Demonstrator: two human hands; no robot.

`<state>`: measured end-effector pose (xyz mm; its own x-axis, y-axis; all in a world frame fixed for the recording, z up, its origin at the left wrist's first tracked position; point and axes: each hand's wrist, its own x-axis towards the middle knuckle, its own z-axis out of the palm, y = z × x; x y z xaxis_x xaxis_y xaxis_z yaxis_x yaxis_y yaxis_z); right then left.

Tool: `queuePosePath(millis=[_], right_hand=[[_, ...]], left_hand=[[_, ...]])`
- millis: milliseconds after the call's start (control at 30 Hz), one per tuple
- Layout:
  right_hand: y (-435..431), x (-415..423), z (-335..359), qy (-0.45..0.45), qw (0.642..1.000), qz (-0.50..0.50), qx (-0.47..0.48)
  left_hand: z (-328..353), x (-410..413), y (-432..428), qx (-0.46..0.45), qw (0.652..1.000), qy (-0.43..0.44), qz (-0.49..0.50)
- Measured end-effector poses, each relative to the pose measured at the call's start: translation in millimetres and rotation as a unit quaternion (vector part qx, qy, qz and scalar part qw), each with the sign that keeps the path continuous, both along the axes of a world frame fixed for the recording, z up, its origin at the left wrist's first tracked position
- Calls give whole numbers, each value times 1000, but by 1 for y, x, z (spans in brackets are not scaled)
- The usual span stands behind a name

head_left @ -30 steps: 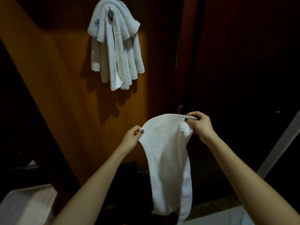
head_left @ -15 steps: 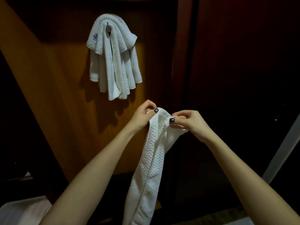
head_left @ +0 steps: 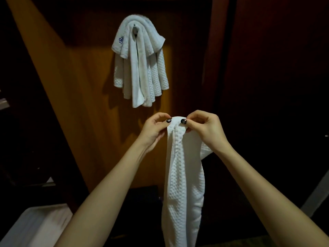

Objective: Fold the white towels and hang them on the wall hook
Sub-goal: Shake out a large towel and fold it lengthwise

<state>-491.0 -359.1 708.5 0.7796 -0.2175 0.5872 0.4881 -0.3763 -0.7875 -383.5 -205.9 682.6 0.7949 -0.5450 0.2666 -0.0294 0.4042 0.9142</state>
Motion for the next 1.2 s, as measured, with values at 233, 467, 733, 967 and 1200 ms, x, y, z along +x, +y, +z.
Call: queuePosePath(millis=[233,467,733,967,1200], right_hand=[[-6,-3,4,-14,1000,-3,-2],[-23,-9,-5,-14,997,-50,-49],[-34,-10,-5,42,985,-86,-144],[-73,-1,-10,274,890,-75,-357],[-84,0,-40,279,924,-26,-261]], left_hand=[[-3,-15,-7,-12,999,27,-35],[6,-31,-19,12,994,-23,-104],[16,-31,-20,128,982,-138,-1],[49,-18,-1,180,951,-229,102],[61,6,35,227,915,-272,192]])
